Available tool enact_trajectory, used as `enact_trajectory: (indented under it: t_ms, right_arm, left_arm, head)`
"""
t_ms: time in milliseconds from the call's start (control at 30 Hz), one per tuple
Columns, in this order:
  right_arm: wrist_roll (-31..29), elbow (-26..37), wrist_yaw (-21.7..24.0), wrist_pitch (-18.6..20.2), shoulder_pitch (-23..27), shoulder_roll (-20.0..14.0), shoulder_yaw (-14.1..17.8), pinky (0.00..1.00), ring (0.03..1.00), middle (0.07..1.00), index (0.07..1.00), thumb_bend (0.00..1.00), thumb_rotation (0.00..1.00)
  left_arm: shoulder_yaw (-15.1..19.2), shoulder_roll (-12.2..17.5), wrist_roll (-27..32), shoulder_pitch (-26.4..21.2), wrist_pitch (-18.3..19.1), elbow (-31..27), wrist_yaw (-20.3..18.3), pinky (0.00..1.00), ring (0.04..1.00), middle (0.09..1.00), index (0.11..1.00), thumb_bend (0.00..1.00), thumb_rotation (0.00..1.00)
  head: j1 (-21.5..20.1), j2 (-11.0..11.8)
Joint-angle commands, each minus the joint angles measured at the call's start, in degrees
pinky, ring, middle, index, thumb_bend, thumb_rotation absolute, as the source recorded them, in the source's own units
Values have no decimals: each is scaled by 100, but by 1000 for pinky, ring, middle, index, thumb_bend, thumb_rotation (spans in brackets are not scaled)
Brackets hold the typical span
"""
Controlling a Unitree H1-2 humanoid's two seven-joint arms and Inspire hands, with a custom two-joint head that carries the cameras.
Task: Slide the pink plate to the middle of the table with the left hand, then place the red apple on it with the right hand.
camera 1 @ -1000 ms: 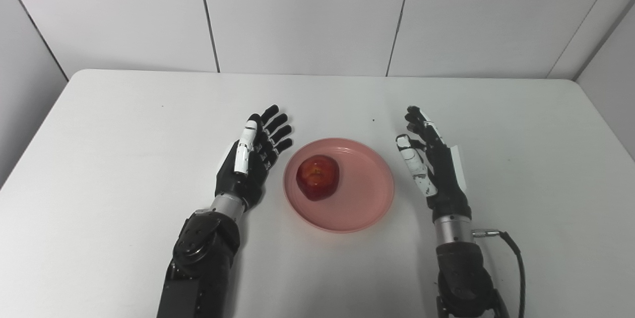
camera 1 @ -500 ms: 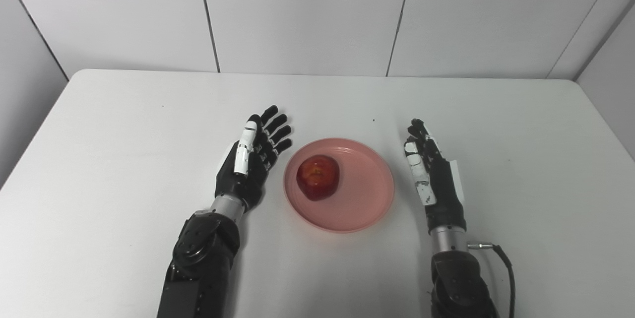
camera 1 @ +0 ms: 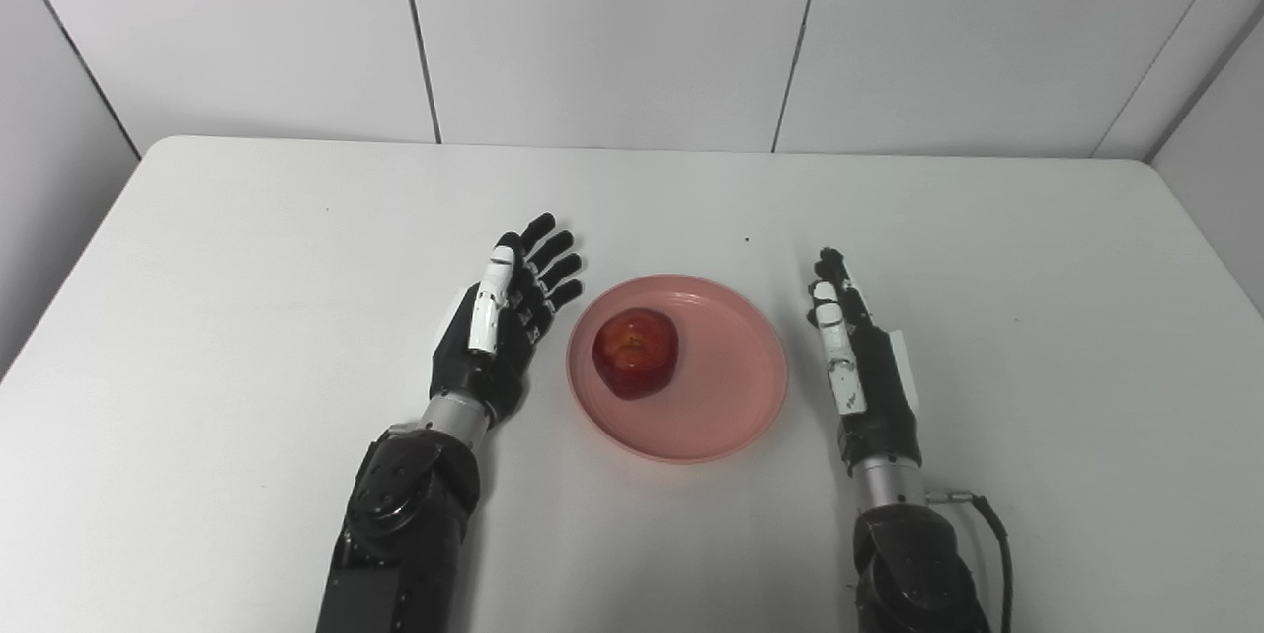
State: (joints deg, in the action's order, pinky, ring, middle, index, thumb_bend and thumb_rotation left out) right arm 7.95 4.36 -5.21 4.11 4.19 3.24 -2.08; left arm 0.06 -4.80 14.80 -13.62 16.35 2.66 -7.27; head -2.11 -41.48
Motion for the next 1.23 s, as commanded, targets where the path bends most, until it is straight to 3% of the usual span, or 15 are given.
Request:
enact_trajectory:
  t_ms: [0,1200]
  right_arm:
    - [-53,96,51,-81,148,-15,-4,941,958,966,956,225,1000]
    - [22,236,97,-99,-39,-11,-120,960,962,960,953,242,1000]
  left_arm:
    - [-50,-23,-43,89,-17,-54,12,899,906,917,897,376,1000]
    - [-89,149,29,438,-97,-368,-69,943,941,947,930,369,1000]
  head:
    - [9,-6]
    - [71,-13]
